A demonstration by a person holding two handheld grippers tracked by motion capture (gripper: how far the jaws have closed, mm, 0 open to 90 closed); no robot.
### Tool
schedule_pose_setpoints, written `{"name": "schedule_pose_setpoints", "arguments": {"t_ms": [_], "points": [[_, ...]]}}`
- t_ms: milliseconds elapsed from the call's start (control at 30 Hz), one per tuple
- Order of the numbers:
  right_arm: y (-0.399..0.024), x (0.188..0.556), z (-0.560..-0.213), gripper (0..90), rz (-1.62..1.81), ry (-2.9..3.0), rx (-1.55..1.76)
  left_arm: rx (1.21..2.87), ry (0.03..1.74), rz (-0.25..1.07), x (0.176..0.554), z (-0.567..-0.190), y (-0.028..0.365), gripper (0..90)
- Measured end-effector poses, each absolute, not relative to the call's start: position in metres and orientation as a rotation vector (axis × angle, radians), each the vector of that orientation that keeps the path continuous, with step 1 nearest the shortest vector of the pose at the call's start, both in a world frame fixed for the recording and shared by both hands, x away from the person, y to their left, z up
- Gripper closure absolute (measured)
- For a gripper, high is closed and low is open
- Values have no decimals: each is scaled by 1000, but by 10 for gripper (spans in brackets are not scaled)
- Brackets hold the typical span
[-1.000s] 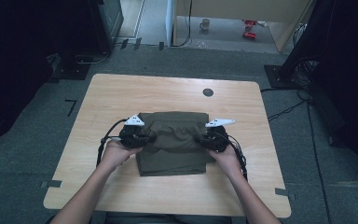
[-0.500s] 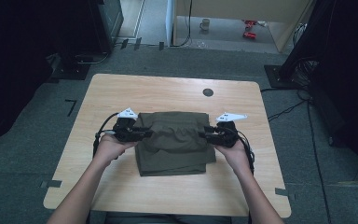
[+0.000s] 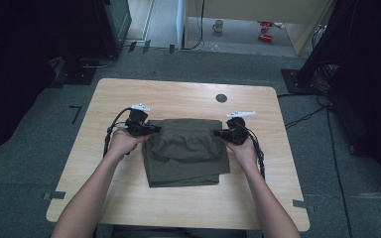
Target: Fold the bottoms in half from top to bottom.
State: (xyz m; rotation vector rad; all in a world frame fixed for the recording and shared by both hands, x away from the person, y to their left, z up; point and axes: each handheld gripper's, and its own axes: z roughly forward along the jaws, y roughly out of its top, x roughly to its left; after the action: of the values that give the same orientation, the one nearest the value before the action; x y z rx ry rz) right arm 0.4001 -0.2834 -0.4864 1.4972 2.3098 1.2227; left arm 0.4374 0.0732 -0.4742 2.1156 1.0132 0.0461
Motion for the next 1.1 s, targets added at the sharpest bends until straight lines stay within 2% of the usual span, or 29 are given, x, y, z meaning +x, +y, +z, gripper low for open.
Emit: {"name": "schedule_pose_setpoints", "arguments": {"t_ms": [333, 567, 633, 1100], "points": [[-271, 416, -507, 898, 1162, 2367, 1530, 2129, 1044, 1, 448, -498, 66, 900], [-268, 419, -511, 895, 1255, 2371, 1552, 2114, 1006, 25, 442, -493, 60, 883], [-267, 416, -507, 887, 1271, 2381, 1521, 2079, 996, 27, 438, -488, 63, 819], [-271, 377, -486, 853, 1394, 2397, 1400, 2073, 853, 17, 393, -470, 68, 768]]}}
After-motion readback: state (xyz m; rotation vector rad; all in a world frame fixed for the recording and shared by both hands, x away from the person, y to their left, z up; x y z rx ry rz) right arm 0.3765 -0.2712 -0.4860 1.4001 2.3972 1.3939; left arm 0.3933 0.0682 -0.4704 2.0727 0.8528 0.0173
